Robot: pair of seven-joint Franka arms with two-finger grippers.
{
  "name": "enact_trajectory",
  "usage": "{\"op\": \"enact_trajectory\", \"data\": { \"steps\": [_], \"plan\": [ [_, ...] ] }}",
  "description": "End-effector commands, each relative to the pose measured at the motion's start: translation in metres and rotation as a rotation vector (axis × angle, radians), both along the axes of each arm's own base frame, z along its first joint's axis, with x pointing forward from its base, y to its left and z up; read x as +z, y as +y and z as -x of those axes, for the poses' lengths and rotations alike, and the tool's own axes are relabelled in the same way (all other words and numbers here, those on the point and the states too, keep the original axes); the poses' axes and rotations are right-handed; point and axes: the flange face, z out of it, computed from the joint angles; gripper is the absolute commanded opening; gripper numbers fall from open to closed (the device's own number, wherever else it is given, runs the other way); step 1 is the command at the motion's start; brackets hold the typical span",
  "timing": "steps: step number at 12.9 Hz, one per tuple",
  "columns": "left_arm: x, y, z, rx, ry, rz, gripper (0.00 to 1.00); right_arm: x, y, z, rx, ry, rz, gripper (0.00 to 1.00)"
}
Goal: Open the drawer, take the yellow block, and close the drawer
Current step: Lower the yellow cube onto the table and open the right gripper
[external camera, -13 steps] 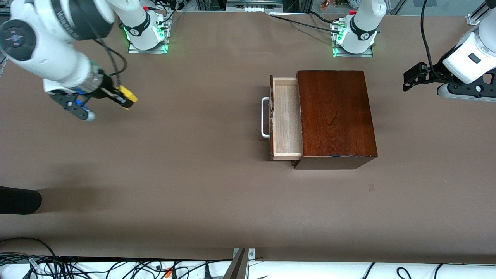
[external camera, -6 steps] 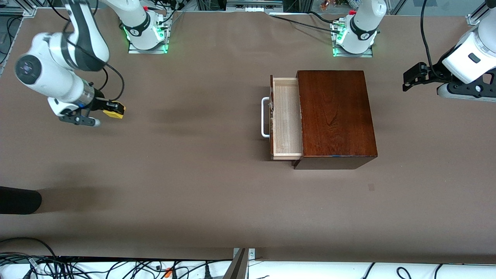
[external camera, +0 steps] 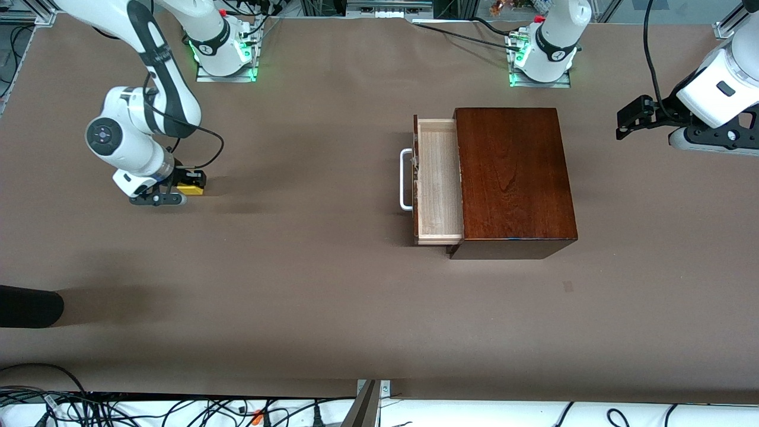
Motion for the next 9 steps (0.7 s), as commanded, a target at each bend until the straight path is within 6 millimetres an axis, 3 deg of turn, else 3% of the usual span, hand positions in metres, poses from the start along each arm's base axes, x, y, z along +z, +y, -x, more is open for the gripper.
{"op": "enact_trajectory", "data": {
  "steps": [1,9],
  "plan": [
    [0.006,0.0,0.0,-0.02,0.004,0.006,1.0,-0.002,-0.001,0.001,0.015,-0.011,-0.024,0.14],
    [0.007,-0.001,0.0,-0.022,0.004,0.006,1.0,-0.021,0.017,0.001,0.038,-0.02,-0.097,0.14]
  ]
}}
